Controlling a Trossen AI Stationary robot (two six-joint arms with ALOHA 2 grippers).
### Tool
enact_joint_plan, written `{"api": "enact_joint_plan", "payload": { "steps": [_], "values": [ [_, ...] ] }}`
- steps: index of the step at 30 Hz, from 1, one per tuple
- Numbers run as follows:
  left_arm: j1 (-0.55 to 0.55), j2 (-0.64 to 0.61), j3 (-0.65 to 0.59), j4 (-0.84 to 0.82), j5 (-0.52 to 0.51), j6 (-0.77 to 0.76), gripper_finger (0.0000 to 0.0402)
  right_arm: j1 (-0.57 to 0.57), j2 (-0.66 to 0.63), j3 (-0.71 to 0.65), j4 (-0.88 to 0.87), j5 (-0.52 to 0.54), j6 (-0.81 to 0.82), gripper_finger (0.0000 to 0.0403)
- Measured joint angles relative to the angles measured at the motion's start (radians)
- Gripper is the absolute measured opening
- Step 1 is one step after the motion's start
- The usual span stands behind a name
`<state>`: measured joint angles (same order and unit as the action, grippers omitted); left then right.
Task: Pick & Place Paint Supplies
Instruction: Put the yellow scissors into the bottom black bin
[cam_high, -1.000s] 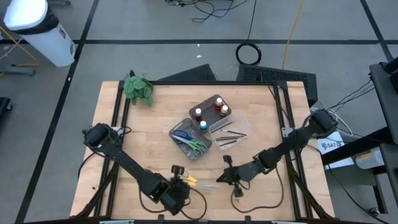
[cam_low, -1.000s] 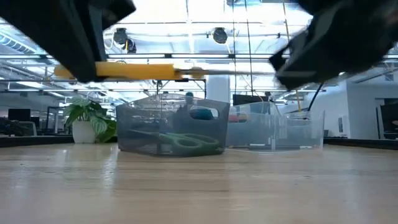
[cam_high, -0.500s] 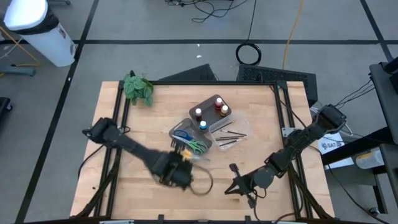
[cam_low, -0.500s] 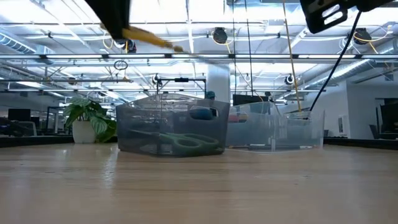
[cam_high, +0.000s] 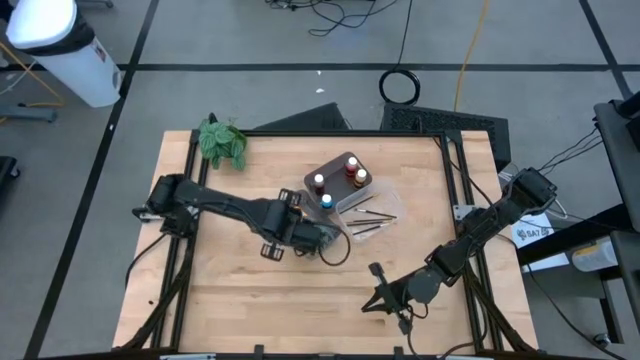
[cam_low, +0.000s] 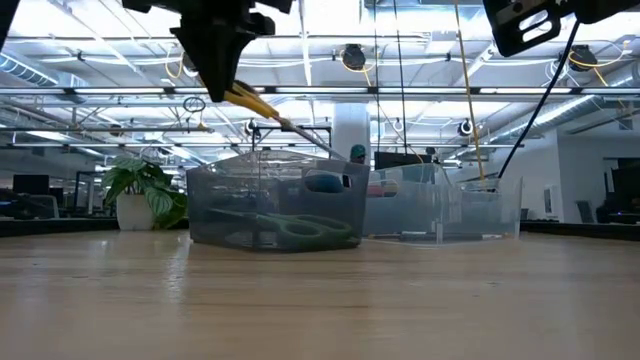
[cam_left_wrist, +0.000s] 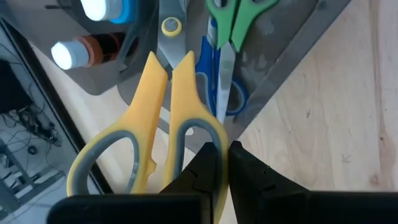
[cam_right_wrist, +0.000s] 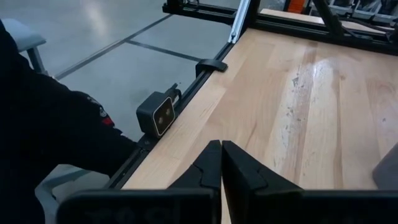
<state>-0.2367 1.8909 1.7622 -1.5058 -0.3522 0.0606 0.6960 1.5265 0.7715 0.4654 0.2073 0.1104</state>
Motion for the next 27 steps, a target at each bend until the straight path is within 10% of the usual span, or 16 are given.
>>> {"api": "enact_joint_plan", "payload": {
  "steps": [22,27],
  "values": [
    [0.072,-0.007,-0.158,0.203,0.250,0.157,0.0026,0.000,-0.001,0.000,-0.022,0.000,0.001,0.0000],
    [0.082,-0.007,-0.158,0.228,0.252,0.066,0.0098,0.000,-0.001,0.000,-0.024,0.000,0.001,0.0000]
  ]
}}
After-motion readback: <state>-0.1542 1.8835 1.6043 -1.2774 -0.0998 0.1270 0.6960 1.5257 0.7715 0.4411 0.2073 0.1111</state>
